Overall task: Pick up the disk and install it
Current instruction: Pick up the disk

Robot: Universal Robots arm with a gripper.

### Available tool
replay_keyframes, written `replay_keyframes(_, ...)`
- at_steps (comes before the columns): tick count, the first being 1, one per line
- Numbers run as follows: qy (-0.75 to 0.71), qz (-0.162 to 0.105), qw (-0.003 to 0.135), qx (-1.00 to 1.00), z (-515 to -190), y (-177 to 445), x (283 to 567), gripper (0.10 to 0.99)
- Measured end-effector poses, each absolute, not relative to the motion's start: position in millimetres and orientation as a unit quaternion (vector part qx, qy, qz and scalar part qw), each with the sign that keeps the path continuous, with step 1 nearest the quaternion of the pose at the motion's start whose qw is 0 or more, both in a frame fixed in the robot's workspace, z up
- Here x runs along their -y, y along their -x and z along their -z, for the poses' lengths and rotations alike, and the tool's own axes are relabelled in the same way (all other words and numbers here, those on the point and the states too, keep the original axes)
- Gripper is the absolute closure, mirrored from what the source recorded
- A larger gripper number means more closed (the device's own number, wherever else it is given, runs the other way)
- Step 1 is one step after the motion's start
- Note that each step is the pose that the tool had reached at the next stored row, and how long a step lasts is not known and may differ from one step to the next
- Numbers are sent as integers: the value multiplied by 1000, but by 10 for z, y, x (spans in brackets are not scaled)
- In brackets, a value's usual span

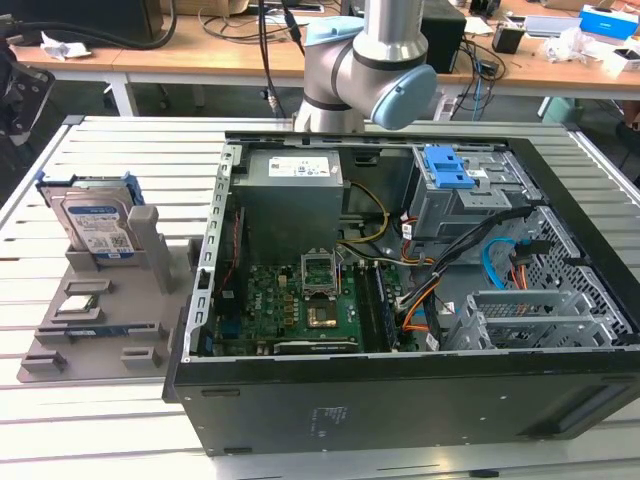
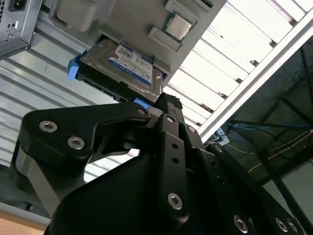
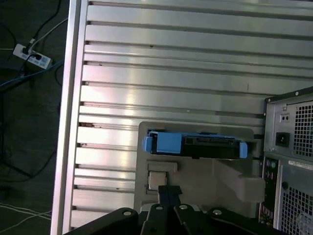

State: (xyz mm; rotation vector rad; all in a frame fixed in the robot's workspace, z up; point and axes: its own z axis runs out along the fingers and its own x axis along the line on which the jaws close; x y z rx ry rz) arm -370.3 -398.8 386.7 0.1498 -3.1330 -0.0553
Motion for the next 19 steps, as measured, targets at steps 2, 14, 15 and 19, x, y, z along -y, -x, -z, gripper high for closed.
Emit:
replay_keyframes(2, -80, 18, 3, 997, -3867, 3703, 3988, 980)
replay_keyframes(14, -204, 17, 5, 979, -3867, 3703, 3987, 980)
replay_keyframes(15, -214, 17, 5, 977, -3867, 3703, 3987, 980)
replay_keyframes(19, -233, 17, 5, 972, -3867, 3703, 3988, 980)
